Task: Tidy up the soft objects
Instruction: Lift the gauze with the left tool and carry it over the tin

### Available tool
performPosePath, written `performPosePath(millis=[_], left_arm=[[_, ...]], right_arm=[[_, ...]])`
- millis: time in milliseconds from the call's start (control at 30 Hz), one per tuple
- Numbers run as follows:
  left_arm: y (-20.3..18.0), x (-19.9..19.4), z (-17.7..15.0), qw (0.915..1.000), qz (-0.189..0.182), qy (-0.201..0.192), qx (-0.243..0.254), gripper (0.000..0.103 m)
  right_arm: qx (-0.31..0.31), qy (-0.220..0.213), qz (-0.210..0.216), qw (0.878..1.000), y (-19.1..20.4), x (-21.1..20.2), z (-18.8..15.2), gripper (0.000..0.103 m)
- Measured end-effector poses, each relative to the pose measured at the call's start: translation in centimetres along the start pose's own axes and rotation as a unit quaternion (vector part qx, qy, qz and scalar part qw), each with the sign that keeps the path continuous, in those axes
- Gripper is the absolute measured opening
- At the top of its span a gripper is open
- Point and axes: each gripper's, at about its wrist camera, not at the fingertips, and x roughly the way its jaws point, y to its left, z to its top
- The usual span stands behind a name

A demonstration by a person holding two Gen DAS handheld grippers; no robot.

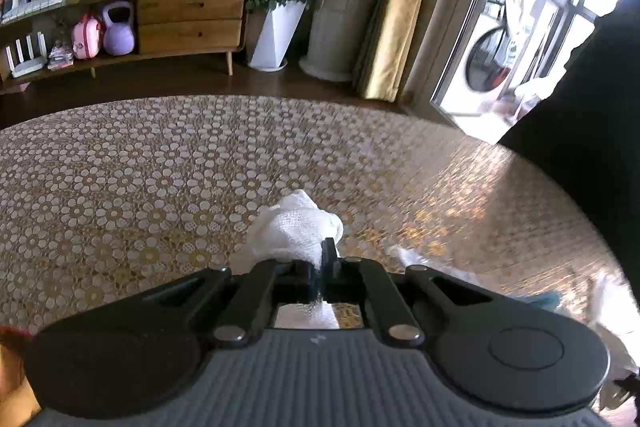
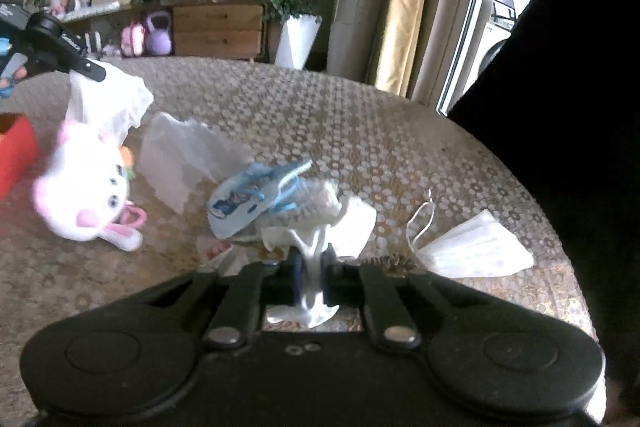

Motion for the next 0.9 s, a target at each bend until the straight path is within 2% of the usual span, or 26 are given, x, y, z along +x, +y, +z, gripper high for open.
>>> performPosePath(millis=[200,367,700,900], left_arm=[[0.5,-4.5,0.2,0.9995,-0.022,-0.016,-0.019,0.003],[0.8,-8.6,0.3,0.9985,-0.040,-0.033,-0.019,0.003],[2.8,-17.9,-0.3,0.9961,-0.054,-0.071,-0.004,0.003],[4.8,-21.7,-0.7,0.9959,-0.034,-0.083,0.014,0.003]], right_arm=[[0.010,-0.028,0.009,1.000,0.3,-4.8,0.5,0.007],[0.023,-0.067,0.008,0.997,0.1,-9.2,1.4,0.007],[0.042,-0.121,0.077,0.989,2.4,-15.4,3.4,0.007],[0.017,-0.153,0.116,0.981,5.7,-17.1,6.2,0.007]])
